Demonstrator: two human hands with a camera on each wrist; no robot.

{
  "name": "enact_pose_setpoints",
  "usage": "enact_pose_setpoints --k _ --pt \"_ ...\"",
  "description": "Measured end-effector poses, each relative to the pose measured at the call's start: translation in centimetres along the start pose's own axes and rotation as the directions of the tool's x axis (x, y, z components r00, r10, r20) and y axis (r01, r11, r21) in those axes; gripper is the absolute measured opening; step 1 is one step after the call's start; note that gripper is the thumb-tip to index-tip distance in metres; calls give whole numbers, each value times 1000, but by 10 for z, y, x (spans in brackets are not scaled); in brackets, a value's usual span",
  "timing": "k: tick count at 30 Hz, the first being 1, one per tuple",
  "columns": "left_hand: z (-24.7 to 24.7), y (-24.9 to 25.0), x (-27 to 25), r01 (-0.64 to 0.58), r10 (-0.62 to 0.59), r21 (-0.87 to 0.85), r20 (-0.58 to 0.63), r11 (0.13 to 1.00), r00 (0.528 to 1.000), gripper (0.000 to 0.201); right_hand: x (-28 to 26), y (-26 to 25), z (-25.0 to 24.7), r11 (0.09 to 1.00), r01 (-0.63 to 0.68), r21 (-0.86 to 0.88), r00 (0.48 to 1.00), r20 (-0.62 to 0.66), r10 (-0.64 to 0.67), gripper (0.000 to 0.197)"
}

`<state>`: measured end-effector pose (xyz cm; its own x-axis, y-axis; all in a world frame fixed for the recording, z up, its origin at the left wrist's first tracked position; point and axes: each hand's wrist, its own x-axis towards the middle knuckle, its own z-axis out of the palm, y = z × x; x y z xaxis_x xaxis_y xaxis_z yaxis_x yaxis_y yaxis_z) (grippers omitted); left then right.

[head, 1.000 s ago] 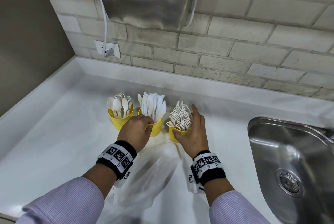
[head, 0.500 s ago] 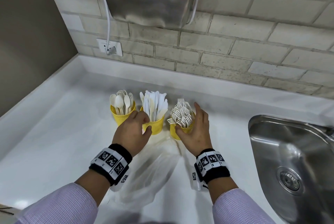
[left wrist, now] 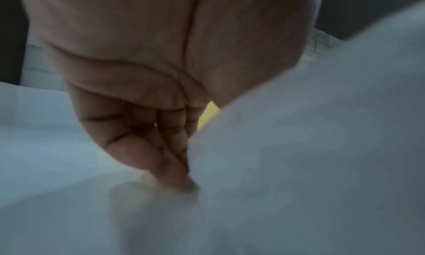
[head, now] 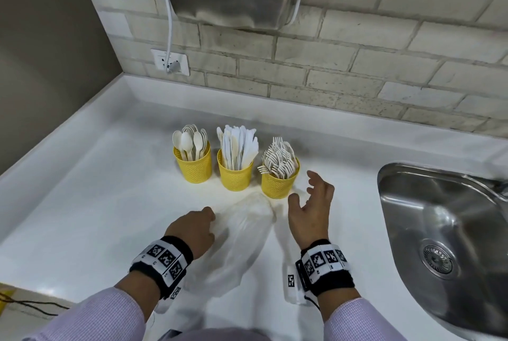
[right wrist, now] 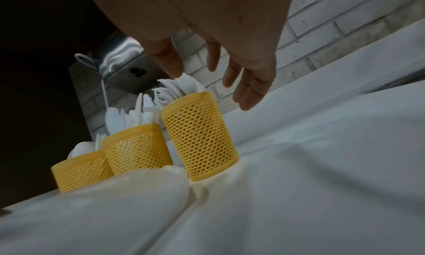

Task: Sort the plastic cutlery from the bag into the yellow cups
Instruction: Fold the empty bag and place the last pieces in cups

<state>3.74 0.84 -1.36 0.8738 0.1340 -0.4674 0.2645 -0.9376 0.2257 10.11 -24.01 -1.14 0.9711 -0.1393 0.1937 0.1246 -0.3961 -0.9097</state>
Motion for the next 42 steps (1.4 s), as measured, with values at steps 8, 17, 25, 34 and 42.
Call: enact_pose_setpoints --k 8,17,25,34,42 --pt "-22 20 -24 -283 257 -71 -257 956 932 11 -55 -43 11 837 492 -240 869 204 -452 55" --pt "-52 22 -55 -668 591 -32 -435 744 679 24 -69 -55 24 733 430 -527 884 411 -223 74" --pt "-73 -25 -60 -618 436 -63 -653 784 619 28 -64 -78 28 898 235 -372 948 293 -126 30" --pt "-95 -93 -57 -466 184 -162 -769 870 612 25 -62 -97 35 881 286 -378 946 259 -196 27" --pt "-104 -122 -73 -392 -86 -413 -771 822 632 38 -60 -110 38 930 98 -353 991 116 -60 38"
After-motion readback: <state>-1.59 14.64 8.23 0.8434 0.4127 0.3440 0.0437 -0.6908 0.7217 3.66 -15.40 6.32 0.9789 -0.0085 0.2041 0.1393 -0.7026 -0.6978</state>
